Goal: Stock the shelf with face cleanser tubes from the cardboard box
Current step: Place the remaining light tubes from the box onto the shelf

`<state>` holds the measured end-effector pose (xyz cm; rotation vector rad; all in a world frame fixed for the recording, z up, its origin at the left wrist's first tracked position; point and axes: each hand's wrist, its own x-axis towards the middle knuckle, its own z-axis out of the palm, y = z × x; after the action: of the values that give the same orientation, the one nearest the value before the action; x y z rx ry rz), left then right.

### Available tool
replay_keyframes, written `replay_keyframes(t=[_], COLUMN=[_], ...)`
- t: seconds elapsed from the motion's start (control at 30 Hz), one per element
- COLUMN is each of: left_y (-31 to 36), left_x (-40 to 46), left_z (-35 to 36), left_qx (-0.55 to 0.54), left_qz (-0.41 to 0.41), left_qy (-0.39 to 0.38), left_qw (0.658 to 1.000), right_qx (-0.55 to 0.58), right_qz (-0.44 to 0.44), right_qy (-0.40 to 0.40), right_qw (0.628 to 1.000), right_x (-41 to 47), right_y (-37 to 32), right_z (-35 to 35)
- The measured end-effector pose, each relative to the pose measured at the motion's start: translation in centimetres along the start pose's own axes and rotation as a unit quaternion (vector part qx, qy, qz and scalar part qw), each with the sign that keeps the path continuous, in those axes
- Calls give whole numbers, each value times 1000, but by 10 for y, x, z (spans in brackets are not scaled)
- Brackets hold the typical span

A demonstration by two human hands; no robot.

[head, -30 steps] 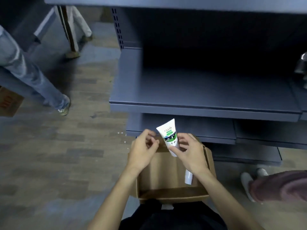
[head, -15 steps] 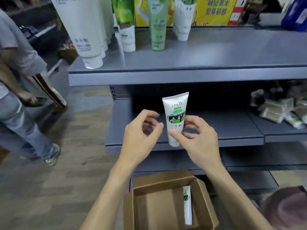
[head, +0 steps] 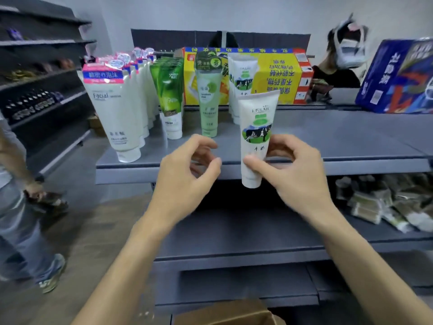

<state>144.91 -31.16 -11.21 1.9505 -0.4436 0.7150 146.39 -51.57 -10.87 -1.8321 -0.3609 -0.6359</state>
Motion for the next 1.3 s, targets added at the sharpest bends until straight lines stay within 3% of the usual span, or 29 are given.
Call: replay_keyframes(t=[0.37, 0.67, 1.3], left_y=[10, -10, -16], left_x=[61, 85, 107], left_z=[12, 45, 64], left_qx=[35, 61, 75], left_qz=[37, -8, -7], left_qy=[24, 6, 27], left_qw=[998, 998, 997], right_qx=[-27, -38, -50], right_qz=[23, 59, 66], right_qy=[13, 19, 12], right_qw=[999, 997, 996], right_x=[74, 117, 161], right_y=[11, 43, 64], right_z=[7, 30, 51])
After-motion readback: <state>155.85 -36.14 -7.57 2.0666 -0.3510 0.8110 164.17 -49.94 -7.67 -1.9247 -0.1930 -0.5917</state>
